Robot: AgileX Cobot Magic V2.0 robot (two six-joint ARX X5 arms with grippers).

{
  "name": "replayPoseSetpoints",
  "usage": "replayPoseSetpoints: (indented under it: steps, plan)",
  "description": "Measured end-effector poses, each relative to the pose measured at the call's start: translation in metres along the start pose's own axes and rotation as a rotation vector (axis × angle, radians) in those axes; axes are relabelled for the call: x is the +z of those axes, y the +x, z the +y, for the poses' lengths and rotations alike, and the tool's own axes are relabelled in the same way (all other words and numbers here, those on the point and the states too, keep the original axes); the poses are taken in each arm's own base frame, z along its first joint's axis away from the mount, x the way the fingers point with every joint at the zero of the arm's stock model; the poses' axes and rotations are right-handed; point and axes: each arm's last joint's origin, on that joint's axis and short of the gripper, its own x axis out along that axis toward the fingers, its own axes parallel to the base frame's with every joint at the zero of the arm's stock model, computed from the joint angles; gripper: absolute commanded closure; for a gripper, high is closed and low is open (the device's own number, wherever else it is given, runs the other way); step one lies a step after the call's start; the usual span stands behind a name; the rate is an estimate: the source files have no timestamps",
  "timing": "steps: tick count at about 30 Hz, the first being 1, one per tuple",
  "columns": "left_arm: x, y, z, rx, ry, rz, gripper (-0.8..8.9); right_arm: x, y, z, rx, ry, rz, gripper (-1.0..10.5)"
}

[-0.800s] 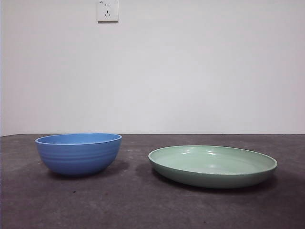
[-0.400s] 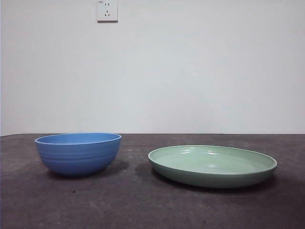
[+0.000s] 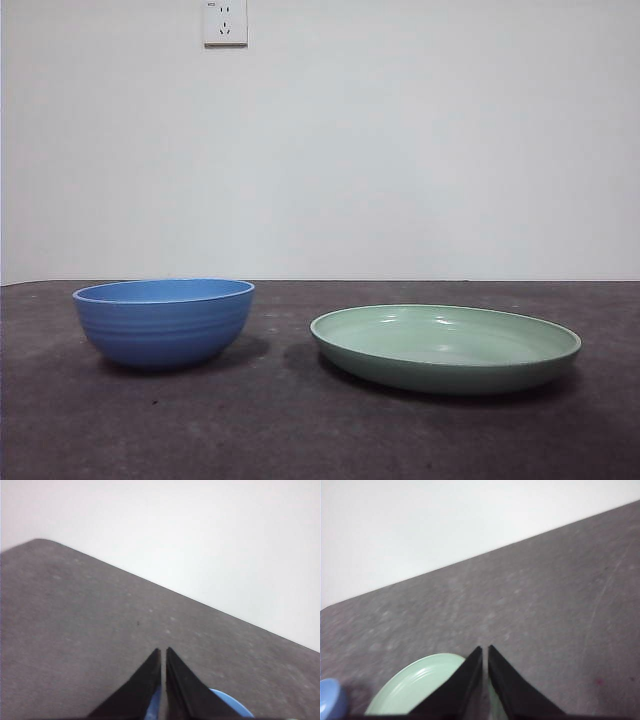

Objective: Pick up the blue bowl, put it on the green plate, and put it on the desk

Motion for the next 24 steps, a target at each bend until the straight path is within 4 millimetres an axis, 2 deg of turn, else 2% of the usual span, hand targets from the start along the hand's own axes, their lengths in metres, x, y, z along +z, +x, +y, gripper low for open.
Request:
replayPoseSetpoints:
  steps: [7,13,18,24]
  plan:
    - [0.036,0.008,-0.022,-0.095,-0.014,0.083,7.96,0.042,-0.008,0.023,0.049,0.027,0.175,9.3]
    - [0.072,0.018,-0.043,-0.19,0.003,0.248,7.96,0.063,0.001,0.036,0.157,0.027,0.316,9.3]
    - [0.091,0.033,-0.055,-0.256,0.058,0.371,7.96,0.074,0.015,0.043,0.281,0.023,0.42,9.3]
    - [0.098,0.059,-0.06,-0.323,0.071,0.556,7.95,0.072,0.038,0.042,0.384,0.032,0.541,9.3]
